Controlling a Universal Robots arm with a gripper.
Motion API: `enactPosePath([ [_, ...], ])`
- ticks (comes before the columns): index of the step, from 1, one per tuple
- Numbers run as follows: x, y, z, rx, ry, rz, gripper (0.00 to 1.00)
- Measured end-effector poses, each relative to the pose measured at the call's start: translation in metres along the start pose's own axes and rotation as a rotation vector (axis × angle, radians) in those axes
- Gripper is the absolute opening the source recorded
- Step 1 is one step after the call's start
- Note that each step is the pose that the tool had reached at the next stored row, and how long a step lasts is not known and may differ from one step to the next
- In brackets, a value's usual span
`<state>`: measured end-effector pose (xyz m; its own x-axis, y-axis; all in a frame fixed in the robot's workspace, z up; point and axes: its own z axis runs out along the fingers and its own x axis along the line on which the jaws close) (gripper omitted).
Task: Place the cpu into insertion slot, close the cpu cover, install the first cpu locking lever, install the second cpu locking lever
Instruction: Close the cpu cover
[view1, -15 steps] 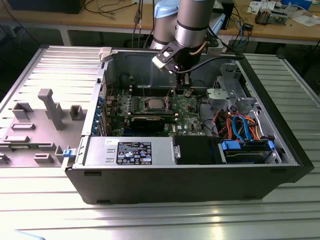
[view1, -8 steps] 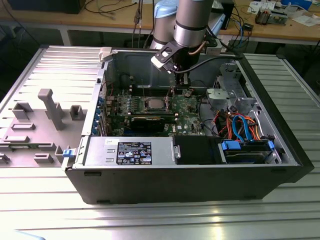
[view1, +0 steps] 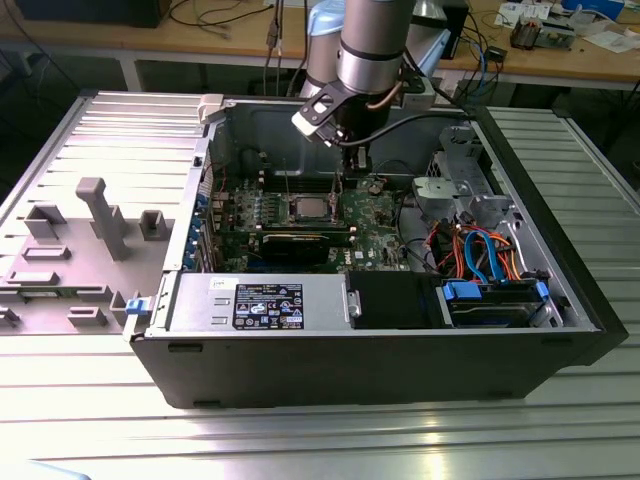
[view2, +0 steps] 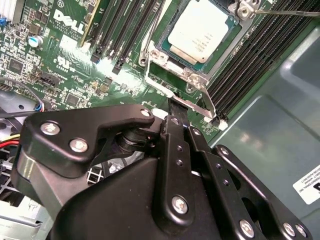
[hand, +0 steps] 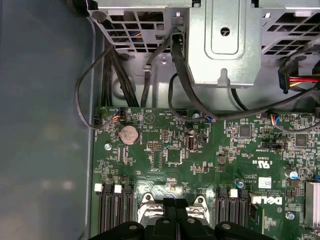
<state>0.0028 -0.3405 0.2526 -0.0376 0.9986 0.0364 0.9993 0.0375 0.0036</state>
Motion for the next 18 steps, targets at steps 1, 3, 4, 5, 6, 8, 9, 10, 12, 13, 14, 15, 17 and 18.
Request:
enactPosePath([
  [1,0.0002,-0.0042,0.0,0.0,-0.0001,0.0,0.11],
  [3,0.0005,-0.0135,0.0005,0.0,-0.0001,0.0,0.11],
  [4,0.0005,-0.014,0.0006,0.0,-0.0001,0.0,0.11],
  [5,0.0005,-0.0145,0.0006,0.0,0.0,0.0,0.11],
  [6,0.0005,-0.0147,0.0006,0.0,0.0,0.0,0.11],
  [8,0.0005,-0.0148,0.0006,0.0001,-0.0001,0.0,0.11],
  [9,0.0005,-0.0148,0.0006,0.0,0.0,0.0,0.11],
  [10,0.0005,-0.0148,0.0006,0.0,-0.0001,0.0,0.11],
  [12,0.0005,-0.015,0.0006,0.0,0.0,0.0,0.11],
  [13,0.0006,-0.0155,0.0007,0.0,0.0,0.0,0.11],
  [14,0.0006,-0.0174,0.0011,-0.0001,0.0002,0.0,0.11],
  [15,0.0007,-0.0216,0.0014,0.0001,0.0,0.0,0.11],
  [17,0.0009,-0.0253,0.0019,0.0,0.0001,0.0,0.11],
  [18,0.0009,-0.0269,0.0023,0.0,0.0,0.0,0.11],
])
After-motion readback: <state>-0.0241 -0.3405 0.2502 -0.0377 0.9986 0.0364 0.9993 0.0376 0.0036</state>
